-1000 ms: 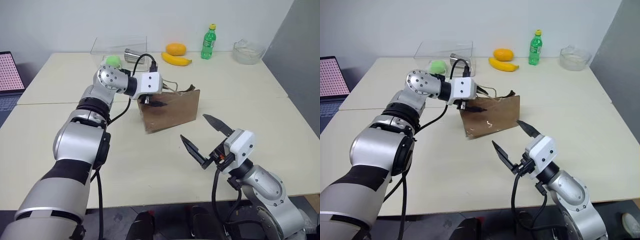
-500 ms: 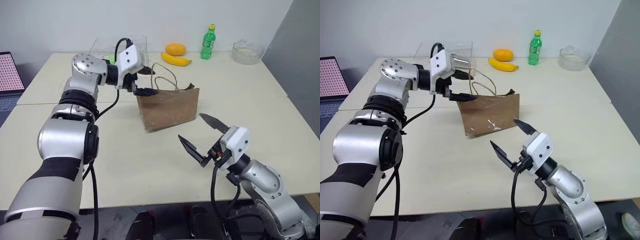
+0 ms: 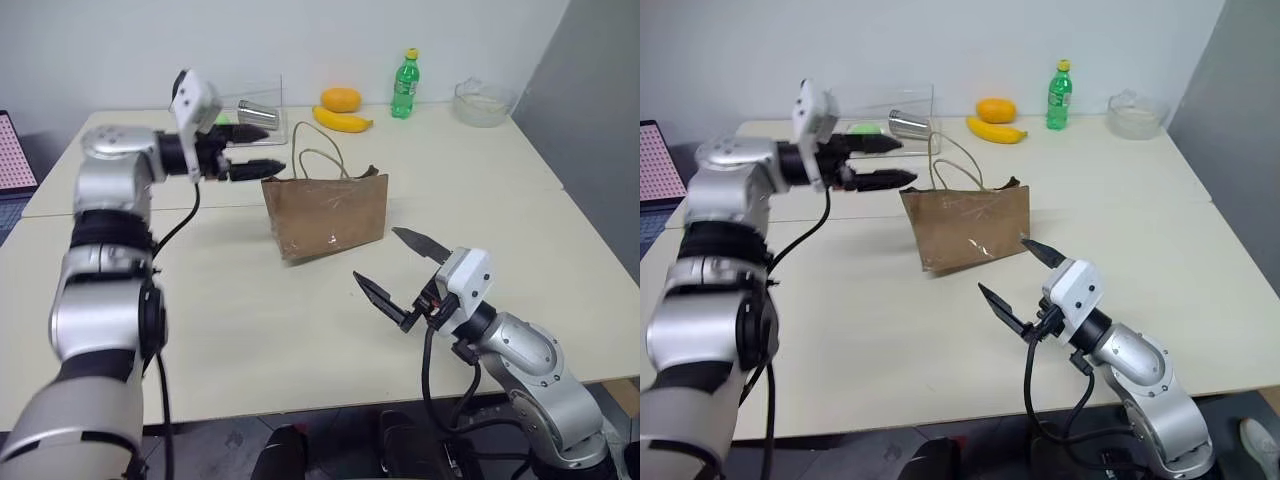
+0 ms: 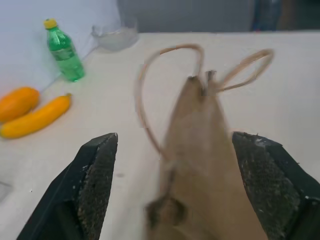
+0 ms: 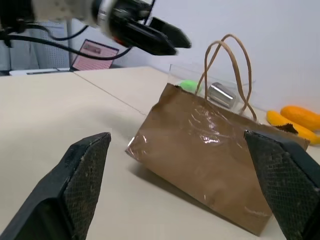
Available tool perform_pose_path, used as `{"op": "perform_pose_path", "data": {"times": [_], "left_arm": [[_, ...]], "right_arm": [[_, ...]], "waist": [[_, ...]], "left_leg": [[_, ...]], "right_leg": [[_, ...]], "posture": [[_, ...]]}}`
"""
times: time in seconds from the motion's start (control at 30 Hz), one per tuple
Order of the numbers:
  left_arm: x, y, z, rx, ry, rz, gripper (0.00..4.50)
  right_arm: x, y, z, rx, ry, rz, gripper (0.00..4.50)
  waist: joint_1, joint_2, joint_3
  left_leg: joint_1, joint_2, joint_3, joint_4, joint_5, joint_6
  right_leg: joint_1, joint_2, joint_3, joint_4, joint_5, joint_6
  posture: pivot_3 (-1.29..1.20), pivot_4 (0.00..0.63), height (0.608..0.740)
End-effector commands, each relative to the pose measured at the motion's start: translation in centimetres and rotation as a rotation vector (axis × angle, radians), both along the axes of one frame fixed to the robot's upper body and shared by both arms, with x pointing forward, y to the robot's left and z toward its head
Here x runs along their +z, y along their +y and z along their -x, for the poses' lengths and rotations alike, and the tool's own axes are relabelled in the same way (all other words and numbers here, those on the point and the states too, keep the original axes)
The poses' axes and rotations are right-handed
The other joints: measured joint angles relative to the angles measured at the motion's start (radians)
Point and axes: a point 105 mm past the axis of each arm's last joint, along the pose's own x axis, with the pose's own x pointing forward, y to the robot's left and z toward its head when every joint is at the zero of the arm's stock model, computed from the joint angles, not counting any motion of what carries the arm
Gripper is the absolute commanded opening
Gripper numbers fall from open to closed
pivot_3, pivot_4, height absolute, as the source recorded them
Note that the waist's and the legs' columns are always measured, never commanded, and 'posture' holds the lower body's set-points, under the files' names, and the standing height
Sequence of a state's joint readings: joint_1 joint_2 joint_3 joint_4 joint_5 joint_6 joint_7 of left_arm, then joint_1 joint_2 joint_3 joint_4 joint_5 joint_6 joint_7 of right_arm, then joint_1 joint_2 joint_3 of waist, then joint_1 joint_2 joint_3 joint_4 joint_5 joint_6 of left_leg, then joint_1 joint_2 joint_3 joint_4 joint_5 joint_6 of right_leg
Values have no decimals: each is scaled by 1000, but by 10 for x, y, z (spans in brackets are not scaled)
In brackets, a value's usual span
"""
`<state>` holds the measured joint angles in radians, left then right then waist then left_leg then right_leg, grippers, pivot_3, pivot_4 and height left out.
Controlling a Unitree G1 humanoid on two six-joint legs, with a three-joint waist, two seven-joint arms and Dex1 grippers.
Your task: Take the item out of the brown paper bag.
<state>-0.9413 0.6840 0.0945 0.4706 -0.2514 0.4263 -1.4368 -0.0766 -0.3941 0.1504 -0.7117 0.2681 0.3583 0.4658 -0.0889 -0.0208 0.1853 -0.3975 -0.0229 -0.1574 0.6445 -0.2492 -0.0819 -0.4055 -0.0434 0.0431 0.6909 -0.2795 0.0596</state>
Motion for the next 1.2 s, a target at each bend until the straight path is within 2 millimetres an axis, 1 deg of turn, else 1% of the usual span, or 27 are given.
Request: {"op": "perform_pose_path", "data": {"times": [0.03,0.07,0.1,0.13,0.23,0.27,0.3,0.37,0.4,0.43,0.5,0.63,0.77,0.87,1.0,1.07,1.2], "left_arm": [[-31,-15,49,-147,91,-120,3812],[-51,-13,57,-145,110,-177,3526],[-62,-12,61,-139,115,-213,3435],[-76,-10,60,-115,115,-248,3276],[-101,-7,52,-44,98,-281,2407],[-107,-8,50,-33,84,-291,2062],[-110,-9,47,-20,72,-289,1775],[-113,-19,38,18,64,-227,1166],[-112,-24,35,25,68,-191,818],[-109,-29,32,38,75,-145,590],[-106,-33,32,29,105,-94,20],[-108,-42,34,21,168,-44,20],[-120,-43,23,93,166,-63,20],[-124,-36,7,195,134,-69,20],[-117,-27,-11,290,96,-26,20],[-116,-24,-15,319,110,0,20],[-119,-21,-15,336,131,9,20]], "right_arm": [[12,1,4,25,-41,-17,4500],[12,1,4,31,-40,-14,4500],[12,1,4,34,-39,-12,4500],[12,1,4,37,-38,-8,4500],[13,1,3,39,-38,-5,4500],[13,1,3,39,-38,-6,4500],[13,1,4,40,-39,-5,4500],[13,1,4,41,-38,-1,4500],[13,2,5,41,-37,0,4500],[13,1,5,39,-36,3,4500],[13,0,6,36,-34,9,4500],[13,-1,6,26,-34,18,4500],[13,-1,6,23,-35,20,4500],[13,-1,6,20,-34,22,4500],[12,-2,6,17,-32,25,4500],[13,-2,6,16,-32,25,4500],[12,-2,6,15,-31,25,4500]], "waist": [[1,0,0],[3,0,0],[6,0,0],[8,0,0],[25,0,0],[32,0,0],[36,0,-1],[39,0,-1],[40,0,-1],[40,0,-1],[37,0,-1],[29,1,-1],[31,1,-2],[32,1,-2],[33,1,-2],[33,0,-2],[32,0,-2]], "left_leg": [[0,0,0,0,0,0],[1,0,1,0,0,0],[1,0,1,0,0,0],[2,0,1,0,0,0],[2,0,1,1,0,0],[2,0,1,1,0,0],[2,0,1,1,0,0],[2,0,2,1,0,0],[2,-1,2,1,0,0],[1,-1,2,1,0,0],[1,-1,2,1,0,0],[2,0,2,0,0,0],[3,0,2,0,0,0],[2,0,2,0,0,0],[2,0,2,0,0,0],[2,0,2,1,0,0],[2,0,2,0,0,0]], "right_leg": [[0,0,1,0,0,0],[0,0,1,0,0,0],[0,0,1,0,0,0],[0,0,1,0,0,0],[1,0,1,1,0,0],[1,0,1,1,0,-1],[1,0,1,1,0,-1],[1,0,1,0,0,-1],[2,0,1,-1,0,-1],[2,-1,1,-1,0,-1],[1,0,1,-1,0,-1],[1,0,1,0,0,-1],[1,1,1,0,0,-1],[1,1,1,0,0,-1],[1,1,1,0,0,-1],[1,0,1,0,0,-1],[1,1,1,0,0,-1]], "posture": [[0,150,740],[0,150,740],[0,150,740],[0,150,740],[0,150,740],[0,150,740],[0,150,740],[0,150,740],[0,150,740],[0,150,740],[0,150,740],[0,150,740],[0,150,740],[0,150,740],[0,150,740],[0,150,740],[0,150,740]]}}
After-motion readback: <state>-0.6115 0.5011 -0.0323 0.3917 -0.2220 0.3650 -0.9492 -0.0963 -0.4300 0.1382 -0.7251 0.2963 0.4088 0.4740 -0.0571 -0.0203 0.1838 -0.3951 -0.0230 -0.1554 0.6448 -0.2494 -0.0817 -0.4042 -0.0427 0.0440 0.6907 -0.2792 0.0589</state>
